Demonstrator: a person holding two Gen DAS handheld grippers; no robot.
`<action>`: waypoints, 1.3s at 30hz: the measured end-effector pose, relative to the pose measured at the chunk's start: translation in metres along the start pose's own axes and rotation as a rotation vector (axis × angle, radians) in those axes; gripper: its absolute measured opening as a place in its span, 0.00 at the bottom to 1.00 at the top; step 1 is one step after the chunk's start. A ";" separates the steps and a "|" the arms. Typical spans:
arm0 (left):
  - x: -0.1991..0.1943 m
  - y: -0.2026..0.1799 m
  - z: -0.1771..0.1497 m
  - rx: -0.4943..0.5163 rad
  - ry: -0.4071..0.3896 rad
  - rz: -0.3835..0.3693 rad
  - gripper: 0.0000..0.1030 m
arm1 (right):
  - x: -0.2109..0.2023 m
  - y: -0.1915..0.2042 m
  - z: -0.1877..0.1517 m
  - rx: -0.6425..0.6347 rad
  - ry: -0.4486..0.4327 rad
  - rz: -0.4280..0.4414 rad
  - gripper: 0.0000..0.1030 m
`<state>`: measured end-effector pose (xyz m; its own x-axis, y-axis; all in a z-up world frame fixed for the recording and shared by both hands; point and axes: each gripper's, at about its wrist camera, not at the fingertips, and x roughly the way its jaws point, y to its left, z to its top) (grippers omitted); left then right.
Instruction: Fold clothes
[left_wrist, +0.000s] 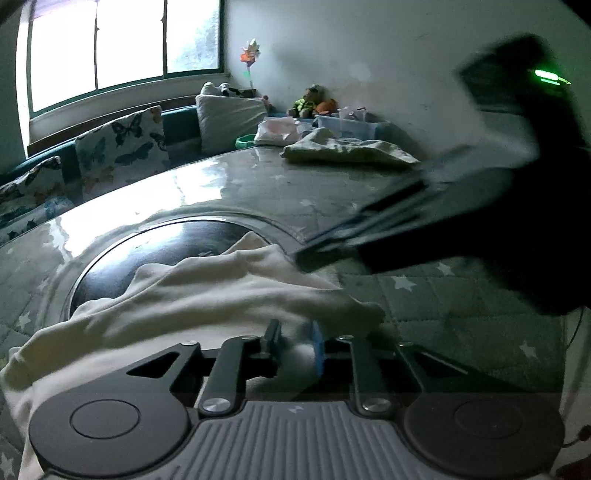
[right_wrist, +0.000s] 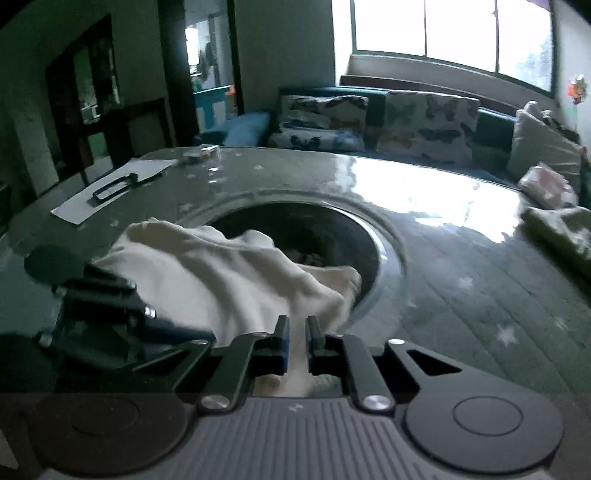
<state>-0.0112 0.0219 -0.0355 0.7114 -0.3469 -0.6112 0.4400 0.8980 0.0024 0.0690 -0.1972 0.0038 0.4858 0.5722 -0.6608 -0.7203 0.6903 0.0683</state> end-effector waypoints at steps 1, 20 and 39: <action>0.000 -0.001 0.000 0.003 0.001 0.003 0.23 | 0.010 -0.004 0.003 0.020 0.014 -0.004 0.18; -0.003 0.006 0.000 -0.038 -0.008 0.004 0.28 | 0.056 -0.015 0.017 0.043 0.019 -0.118 0.10; -0.076 0.097 -0.048 -0.308 0.011 0.263 0.33 | 0.031 0.033 0.000 -0.053 0.054 0.028 0.30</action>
<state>-0.0489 0.1481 -0.0267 0.7713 -0.0931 -0.6296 0.0576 0.9954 -0.0766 0.0599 -0.1564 -0.0139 0.4386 0.5653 -0.6986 -0.7594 0.6489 0.0483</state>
